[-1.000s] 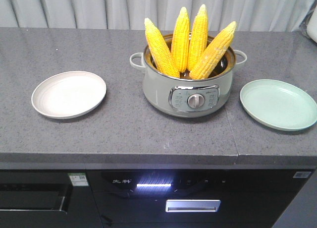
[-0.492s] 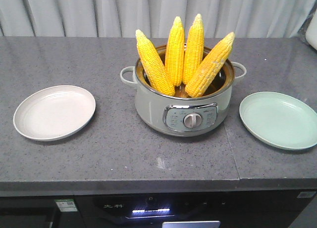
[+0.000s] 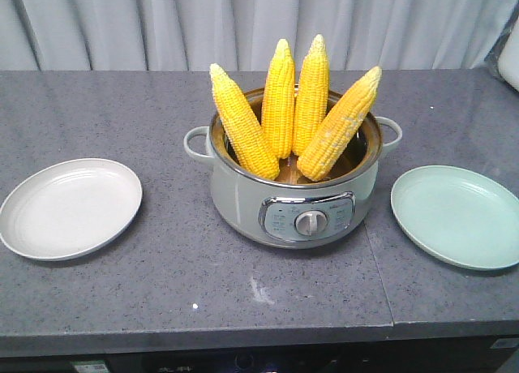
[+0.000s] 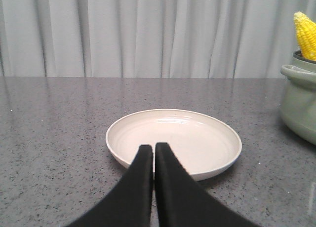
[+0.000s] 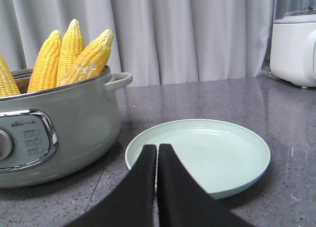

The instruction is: Distribute corn equally

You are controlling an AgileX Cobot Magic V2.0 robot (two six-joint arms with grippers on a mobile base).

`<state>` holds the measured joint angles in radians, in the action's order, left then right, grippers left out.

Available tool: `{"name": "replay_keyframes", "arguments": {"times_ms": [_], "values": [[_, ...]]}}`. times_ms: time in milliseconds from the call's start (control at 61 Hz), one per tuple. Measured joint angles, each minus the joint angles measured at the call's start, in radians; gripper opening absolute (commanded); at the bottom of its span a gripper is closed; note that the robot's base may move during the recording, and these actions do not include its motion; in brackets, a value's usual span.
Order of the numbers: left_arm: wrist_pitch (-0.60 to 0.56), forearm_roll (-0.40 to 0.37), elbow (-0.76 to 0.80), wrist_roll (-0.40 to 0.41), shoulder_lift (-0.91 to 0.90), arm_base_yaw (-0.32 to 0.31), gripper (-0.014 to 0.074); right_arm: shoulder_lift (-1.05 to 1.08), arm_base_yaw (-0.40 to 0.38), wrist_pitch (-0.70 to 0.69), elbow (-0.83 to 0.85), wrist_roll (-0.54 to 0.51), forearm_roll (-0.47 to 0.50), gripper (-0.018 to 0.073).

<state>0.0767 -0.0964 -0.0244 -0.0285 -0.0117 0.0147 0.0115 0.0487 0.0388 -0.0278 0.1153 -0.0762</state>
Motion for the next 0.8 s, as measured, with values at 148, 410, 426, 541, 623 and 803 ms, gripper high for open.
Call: {"name": "replay_keyframes", "arguments": {"times_ms": [148,410,426,541,623,803], "values": [[0.000,0.000,0.000,0.000,0.000,0.000,-0.0006,0.000,0.000,0.000,0.000,0.000,0.000,-0.0002],[0.000,0.000,0.000,0.000,0.000,0.000,-0.0006,0.000,0.000,0.000,0.000,0.000,0.000,-0.0002],[0.000,0.000,0.000,0.000,0.000,0.000,-0.0006,0.000,0.000,0.000,0.000,0.000,0.000,-0.0002],[0.000,0.000,0.000,0.000,0.000,0.000,-0.0006,0.000,0.000,0.000,0.000,0.000,0.000,-0.0002],[0.000,0.000,0.000,0.000,0.000,0.000,-0.0006,0.000,0.000,0.000,0.000,0.000,0.000,-0.0002],[0.000,0.000,0.000,0.000,0.000,0.000,-0.0006,0.000,0.000,0.000,0.000,0.000,0.000,-0.0002]]}}
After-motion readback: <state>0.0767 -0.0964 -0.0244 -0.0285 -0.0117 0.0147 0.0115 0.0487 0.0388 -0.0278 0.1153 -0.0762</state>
